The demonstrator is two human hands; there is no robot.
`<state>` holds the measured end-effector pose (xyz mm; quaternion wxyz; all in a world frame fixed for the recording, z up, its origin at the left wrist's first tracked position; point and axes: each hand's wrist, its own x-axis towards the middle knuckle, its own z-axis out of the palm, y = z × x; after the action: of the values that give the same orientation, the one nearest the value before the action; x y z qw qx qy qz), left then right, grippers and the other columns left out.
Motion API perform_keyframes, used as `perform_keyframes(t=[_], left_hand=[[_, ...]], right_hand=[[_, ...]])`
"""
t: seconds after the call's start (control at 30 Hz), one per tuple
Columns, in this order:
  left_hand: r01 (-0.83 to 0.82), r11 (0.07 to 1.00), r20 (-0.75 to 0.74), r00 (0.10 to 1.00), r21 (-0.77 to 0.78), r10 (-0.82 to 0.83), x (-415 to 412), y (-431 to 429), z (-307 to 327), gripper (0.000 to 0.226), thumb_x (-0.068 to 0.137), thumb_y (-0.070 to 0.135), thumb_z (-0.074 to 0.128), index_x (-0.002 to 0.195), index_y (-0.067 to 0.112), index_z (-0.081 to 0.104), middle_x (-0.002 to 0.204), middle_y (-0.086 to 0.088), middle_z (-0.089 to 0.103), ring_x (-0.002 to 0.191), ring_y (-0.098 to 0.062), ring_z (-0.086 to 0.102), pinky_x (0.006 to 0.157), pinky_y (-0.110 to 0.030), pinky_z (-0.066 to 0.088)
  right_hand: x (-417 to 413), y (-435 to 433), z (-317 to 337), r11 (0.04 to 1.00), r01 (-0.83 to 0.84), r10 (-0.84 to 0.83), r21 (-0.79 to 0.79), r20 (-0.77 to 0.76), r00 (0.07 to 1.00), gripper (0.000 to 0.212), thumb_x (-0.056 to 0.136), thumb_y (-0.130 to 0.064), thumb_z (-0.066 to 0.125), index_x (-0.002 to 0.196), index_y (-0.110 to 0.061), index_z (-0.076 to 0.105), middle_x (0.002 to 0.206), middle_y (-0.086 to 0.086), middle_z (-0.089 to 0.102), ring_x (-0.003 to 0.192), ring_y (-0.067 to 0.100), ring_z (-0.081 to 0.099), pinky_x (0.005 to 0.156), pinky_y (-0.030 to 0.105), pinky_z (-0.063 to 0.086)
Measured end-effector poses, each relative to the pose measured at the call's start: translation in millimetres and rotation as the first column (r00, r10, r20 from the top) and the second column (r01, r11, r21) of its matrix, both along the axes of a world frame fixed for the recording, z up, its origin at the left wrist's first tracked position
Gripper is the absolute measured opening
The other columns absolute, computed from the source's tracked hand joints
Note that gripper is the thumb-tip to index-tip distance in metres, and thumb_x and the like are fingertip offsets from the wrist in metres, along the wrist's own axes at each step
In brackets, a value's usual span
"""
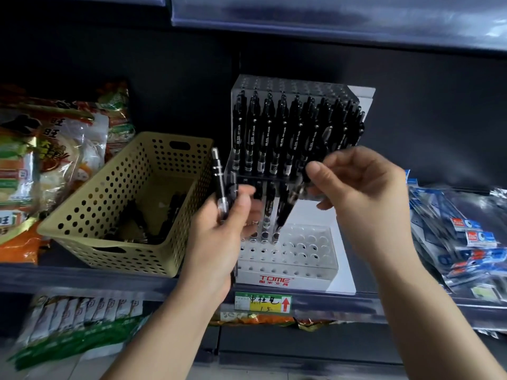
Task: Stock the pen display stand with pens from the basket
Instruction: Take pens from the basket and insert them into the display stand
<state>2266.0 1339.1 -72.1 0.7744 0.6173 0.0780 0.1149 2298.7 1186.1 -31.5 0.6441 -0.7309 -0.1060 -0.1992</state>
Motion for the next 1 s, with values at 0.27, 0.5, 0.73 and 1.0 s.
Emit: perform_keyframes(t=[0.27, 0.5, 0.73, 1.0], left_hand=[[-0.025, 0.994, 0.031, 0.999, -0.105, 0.029, 1.4, 9.4, 5.5, 0.036, 0.087, 0.043, 0.048, 0.106, 0.018, 0.066, 0.057, 0.001, 0.052, 0.045, -0.012, 0.035, 0.040, -0.024, 0.026], [-0.013, 0.978, 0.023, 1.000, -0.206, 0.018, 3.6, 9.7, 4.1, 0.028, 0.096, 0.008, 0.044, 0.116, 0.010, 0.063, 0.069, -0.006, 0.060, 0.057, -0.012, 0.043, 0.044, -0.023, 0.034], [-0.028, 0.990, 0.049, 0.998, -0.135, 0.034, 2.2, 7.5, 2.5, 0.024, 0.095, 0.009, 0.048, 0.112, 0.015, 0.065, 0.071, -0.005, 0.061, 0.061, -0.016, 0.051, 0.055, -0.029, 0.044], [0.171, 0.985, 0.009, 0.985, -0.034, -0.170, -1.6, 2.0, 1.1, 0.017, 0.090, 0.020, 0.053, 0.102, 0.022, 0.065, 0.067, 0.002, 0.062, 0.059, -0.011, 0.046, 0.054, -0.024, 0.040]], right_hand=[[9.4, 1.7, -31.5, 0.918, 0.277, -0.233, -0.285, 0.177, 0.956, 0.017, 0.081, -0.022, 0.074, 0.073, -0.020, 0.060, 0.063, -0.013, 0.062, 0.056, 0.006, 0.059, 0.057, 0.032, 0.052], [11.4, 3.6, -48.9, 0.848, 0.302, -0.245, -0.436, 0.182, 0.952, 0.017, 0.080, -0.024, 0.075, 0.070, -0.021, 0.060, 0.061, -0.015, 0.061, 0.058, 0.009, 0.059, 0.053, 0.027, 0.048], [10.4, 2.0, -57.8, 0.780, 0.253, -0.235, -0.573, 0.107, 0.966, 0.022, 0.079, -0.027, 0.076, 0.066, -0.019, 0.060, 0.048, -0.019, 0.049, 0.043, 0.011, 0.052, 0.047, 0.021, 0.034], [8.1, 1.2, -49.8, 0.743, 0.213, -0.215, -0.635, 0.076, 0.974, 0.030, 0.078, -0.041, 0.073, 0.068, -0.023, 0.052, 0.053, -0.011, 0.052, 0.048, 0.006, 0.049, 0.046, 0.022, 0.032]])
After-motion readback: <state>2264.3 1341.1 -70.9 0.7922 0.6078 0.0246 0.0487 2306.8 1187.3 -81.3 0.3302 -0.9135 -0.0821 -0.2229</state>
